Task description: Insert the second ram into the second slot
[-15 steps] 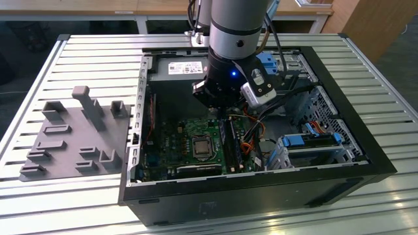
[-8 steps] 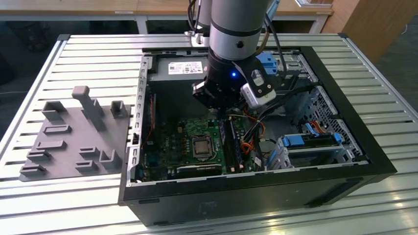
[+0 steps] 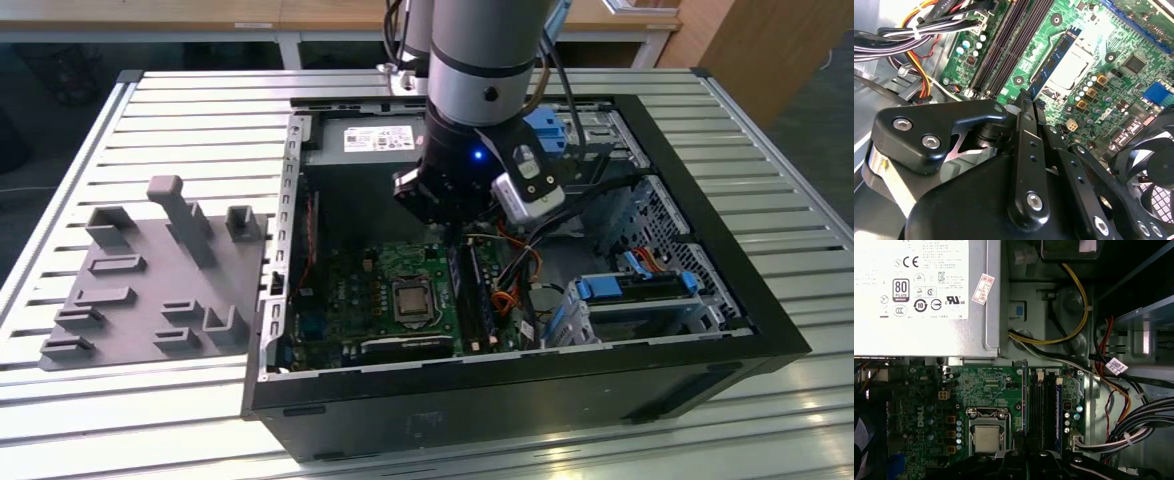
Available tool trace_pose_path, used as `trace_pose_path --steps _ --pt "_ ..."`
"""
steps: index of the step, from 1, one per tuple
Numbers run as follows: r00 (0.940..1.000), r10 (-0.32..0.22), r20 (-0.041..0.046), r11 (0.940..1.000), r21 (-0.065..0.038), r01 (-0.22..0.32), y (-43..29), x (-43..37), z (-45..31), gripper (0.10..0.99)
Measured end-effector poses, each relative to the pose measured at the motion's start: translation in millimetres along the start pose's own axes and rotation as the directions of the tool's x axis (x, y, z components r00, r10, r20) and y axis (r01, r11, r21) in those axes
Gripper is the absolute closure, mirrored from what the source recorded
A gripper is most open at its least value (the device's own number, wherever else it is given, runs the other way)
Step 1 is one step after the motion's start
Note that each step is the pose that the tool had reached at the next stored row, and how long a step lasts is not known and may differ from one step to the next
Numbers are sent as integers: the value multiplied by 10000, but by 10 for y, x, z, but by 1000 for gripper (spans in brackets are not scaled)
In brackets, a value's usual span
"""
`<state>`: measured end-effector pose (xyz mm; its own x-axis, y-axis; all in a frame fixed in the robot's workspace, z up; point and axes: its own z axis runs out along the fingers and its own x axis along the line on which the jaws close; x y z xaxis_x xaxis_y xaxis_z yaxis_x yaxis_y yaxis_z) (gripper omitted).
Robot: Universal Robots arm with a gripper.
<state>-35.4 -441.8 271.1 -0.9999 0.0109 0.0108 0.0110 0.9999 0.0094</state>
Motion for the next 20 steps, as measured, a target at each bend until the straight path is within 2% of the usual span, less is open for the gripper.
trace_pose_path --steps 9,20 --pt "10000 0 0 10000 1 0 -24 0 4 949" --pt "10000 -1 0 10000 1 1 -24 -19 43 949"
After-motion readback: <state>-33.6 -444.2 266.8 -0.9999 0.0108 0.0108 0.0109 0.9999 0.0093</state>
